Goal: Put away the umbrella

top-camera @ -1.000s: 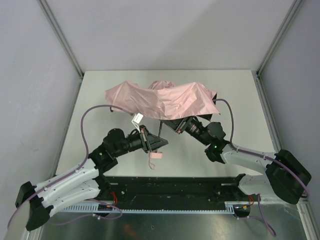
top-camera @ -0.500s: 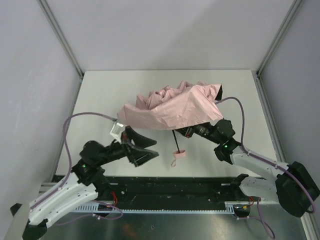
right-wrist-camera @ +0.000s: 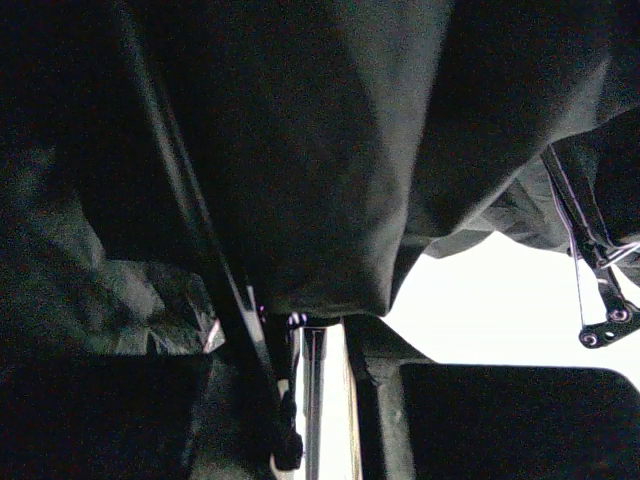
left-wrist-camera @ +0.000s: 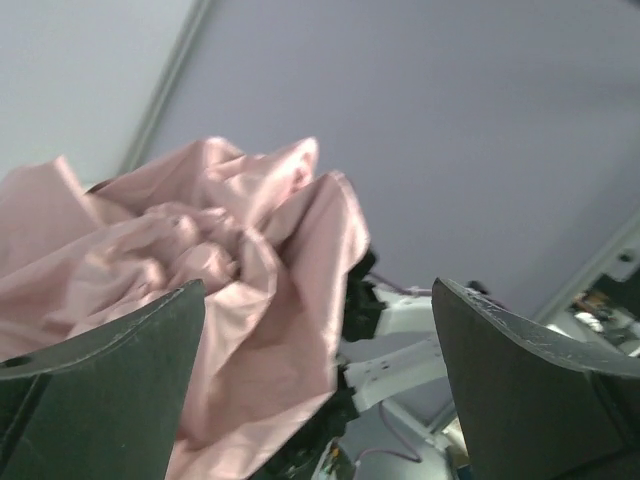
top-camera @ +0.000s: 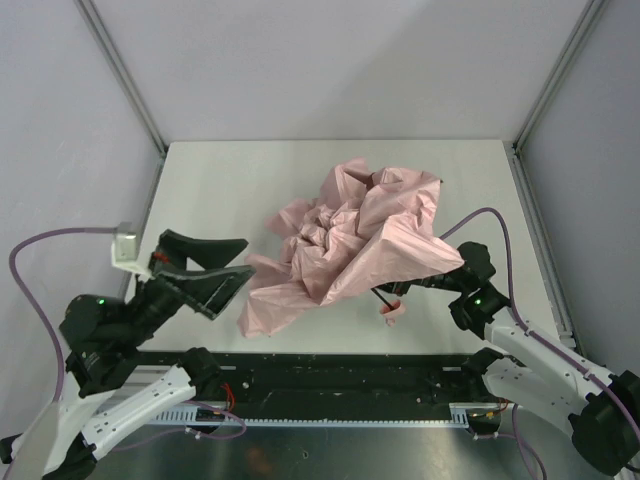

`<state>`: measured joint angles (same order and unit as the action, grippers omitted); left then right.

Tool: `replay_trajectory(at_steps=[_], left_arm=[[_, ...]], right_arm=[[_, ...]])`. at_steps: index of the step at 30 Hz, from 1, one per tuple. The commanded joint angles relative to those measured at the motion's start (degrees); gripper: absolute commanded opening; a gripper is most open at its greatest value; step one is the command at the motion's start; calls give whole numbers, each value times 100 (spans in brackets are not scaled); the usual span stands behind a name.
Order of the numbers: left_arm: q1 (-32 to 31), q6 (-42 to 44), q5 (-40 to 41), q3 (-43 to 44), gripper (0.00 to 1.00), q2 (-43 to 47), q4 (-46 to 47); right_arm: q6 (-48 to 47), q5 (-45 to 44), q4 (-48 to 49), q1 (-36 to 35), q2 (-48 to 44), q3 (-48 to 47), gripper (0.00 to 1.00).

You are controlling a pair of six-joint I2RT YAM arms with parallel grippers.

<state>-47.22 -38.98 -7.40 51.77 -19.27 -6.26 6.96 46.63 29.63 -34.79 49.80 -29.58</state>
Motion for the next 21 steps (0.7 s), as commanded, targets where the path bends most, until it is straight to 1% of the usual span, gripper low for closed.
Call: replay_trajectory(at_steps=[1, 3, 5, 7, 8, 11, 13, 15, 19, 21], left_arm=[[17, 395, 710, 183, 96, -216, -1037], [17, 603, 902, 26, 93, 145, -1121], [17, 629, 1031, -264, 84, 554, -1175], [13, 519, 960, -574, 80, 874, -1186], [16, 473, 872, -709, 82, 974, -1190], [14, 464, 482, -992, 93, 1069, -1198], [16, 484, 420, -1083, 95, 1038, -1311], [13, 463, 511, -1147, 95, 973, -1436], [12, 347, 1077, -1151, 90, 718, -1621], [16, 310, 1163, -1123, 88, 513, -1590]], right_arm=[[773, 76, 887, 208, -266, -169, 0], [1286, 207, 1140, 376, -231, -170, 0], [1748, 325, 1405, 508, -156, -170, 0], [2044, 396, 1546, 578, -105, -171, 0], [2120, 420, 1568, 596, -95, -171, 0], [2261, 469, 1569, 659, -109, -171, 0], [2381, 491, 1569, 739, -152, -171, 0], [2530, 534, 1589, 845, -196, -171, 0], [2762, 684, 1628, 1003, -273, -171, 0], [2840, 703, 1619, 1073, -310, -168, 0]])
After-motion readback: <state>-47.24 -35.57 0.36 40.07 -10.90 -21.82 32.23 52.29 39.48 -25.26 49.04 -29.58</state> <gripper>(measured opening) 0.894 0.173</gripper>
